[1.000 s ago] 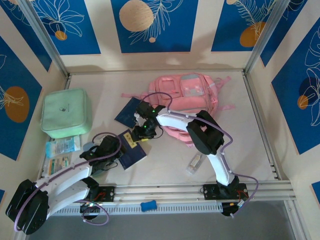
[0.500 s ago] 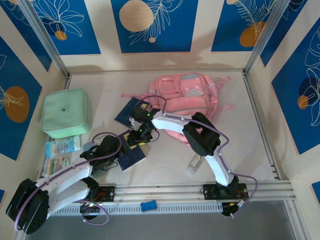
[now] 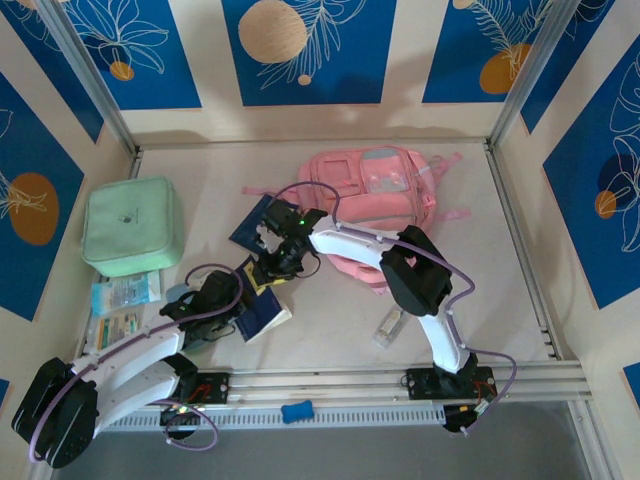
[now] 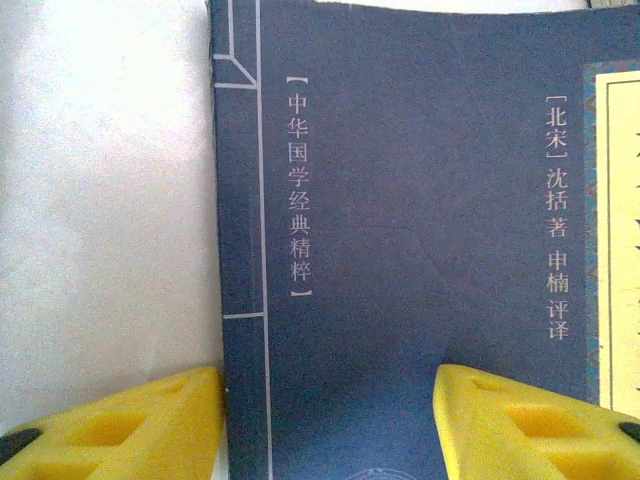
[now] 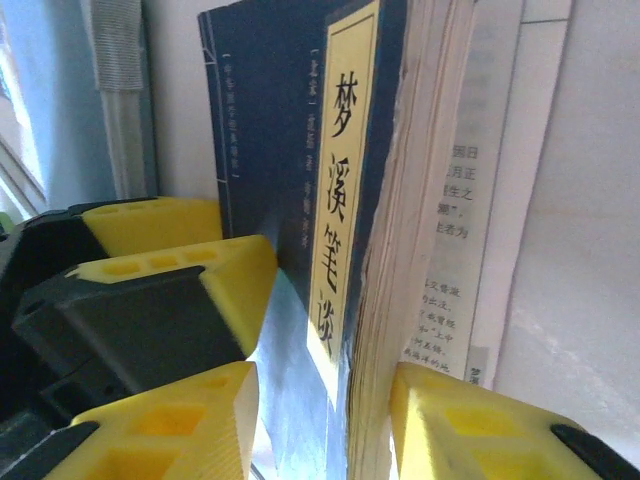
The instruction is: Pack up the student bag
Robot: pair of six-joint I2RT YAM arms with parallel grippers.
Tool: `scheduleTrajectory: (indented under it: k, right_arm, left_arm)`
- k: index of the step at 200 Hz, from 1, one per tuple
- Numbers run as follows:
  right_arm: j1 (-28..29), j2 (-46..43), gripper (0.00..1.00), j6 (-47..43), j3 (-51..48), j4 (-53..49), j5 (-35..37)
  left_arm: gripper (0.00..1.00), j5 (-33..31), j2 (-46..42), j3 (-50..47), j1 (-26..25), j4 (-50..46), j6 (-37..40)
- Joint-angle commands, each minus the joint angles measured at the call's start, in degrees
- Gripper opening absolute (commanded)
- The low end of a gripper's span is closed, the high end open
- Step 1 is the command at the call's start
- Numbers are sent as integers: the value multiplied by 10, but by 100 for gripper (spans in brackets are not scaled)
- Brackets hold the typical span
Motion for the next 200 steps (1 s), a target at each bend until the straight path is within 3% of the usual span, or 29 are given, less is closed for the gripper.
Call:
scheduleTrajectory:
  k: [1, 39, 111, 155, 200]
  right_arm:
    - [4, -21, 35, 14, -10, 10, -36]
    - [4, -13, 29, 22, -23, 20, -51]
    - [-1, -42, 8, 28, -45, 41, -56]
    - [-3, -125, 0, 57, -117, 78, -41]
    - [-30, -253, 0, 84, -207, 98, -17]
  left_arm:
    - [58, 8, -3, -7, 5, -21, 3]
    - [58, 9, -4, -7, 5, -22, 4]
    - [61, 10, -29, 4, 5, -34, 15]
    - [67, -5, -100, 52, 11, -121, 52]
    - [72, 20, -160, 129, 28, -172, 117]
